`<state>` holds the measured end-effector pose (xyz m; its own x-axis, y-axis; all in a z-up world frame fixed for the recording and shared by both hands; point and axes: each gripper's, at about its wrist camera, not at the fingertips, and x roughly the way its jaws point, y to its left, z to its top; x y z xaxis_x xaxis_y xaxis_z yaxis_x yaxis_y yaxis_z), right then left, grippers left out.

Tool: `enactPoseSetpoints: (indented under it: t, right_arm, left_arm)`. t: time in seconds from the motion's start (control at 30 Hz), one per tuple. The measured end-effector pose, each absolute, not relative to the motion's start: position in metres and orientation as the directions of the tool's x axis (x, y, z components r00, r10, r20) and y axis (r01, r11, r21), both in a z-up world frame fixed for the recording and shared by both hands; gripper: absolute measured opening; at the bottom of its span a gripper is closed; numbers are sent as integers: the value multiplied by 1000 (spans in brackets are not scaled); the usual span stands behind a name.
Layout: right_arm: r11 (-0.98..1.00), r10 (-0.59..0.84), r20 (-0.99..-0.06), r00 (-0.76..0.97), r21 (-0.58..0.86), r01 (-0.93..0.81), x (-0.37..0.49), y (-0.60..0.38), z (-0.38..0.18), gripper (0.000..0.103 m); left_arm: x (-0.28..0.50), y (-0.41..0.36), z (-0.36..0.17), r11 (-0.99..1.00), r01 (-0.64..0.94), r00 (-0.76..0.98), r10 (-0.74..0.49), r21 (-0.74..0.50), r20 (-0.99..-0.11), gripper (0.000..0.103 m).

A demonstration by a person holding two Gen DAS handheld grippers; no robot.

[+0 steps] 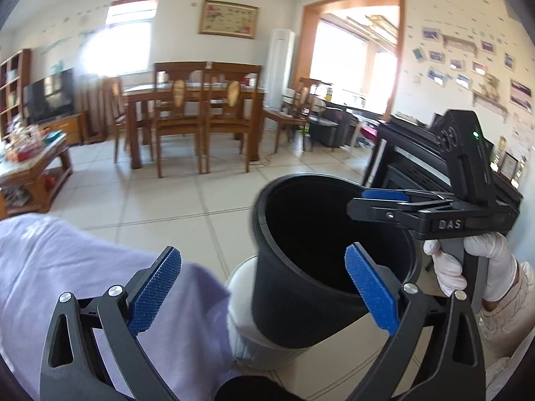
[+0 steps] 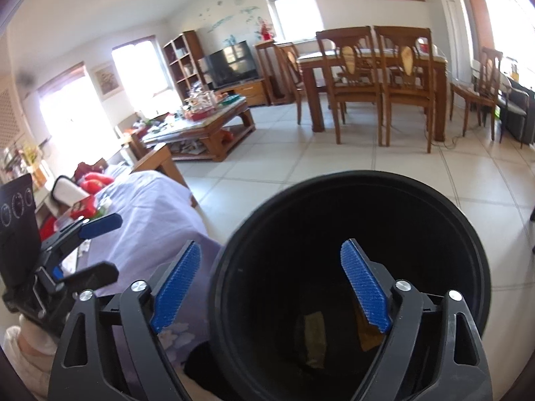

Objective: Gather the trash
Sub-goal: 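Grasp the clear plastic tray with the left tool while the right tool grasps the milk carton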

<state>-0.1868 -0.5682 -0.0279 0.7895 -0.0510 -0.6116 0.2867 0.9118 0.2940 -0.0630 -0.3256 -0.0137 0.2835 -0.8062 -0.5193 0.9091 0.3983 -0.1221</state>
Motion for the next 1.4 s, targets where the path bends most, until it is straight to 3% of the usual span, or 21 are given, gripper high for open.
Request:
enactPoseSetpoints:
  t: [0.23, 0.47, 0.73, 0.97, 1.4]
  right_arm:
    - [952, 52, -609, 792, 270, 145, -130, -496, -10, 97]
    - [966, 199, -626, 754, 256, -42, -73, -403, -6, 97]
    - [949, 314, -634, 706, 238, -208, -32, -302, -7, 97]
    - [928, 372, -648, 665, 246, -280, 0, -242, -11, 97]
    - [907, 413, -677, 609, 246, -342, 38, -177, -28, 97]
  left_arm:
    - [-36, -233, 3, 585, 797, 452, -742, -150, -495, 98]
    - [-7, -134, 10, 746, 655, 614, -619, -121, -490, 98]
    - [30, -32, 8, 857, 478, 711, -505, -191, -490, 98]
    - [50, 18, -1, 886, 446, 746, -447, -128, -493, 98]
    - [146, 57, -10, 844, 537, 668, -422, 4, -612, 98]
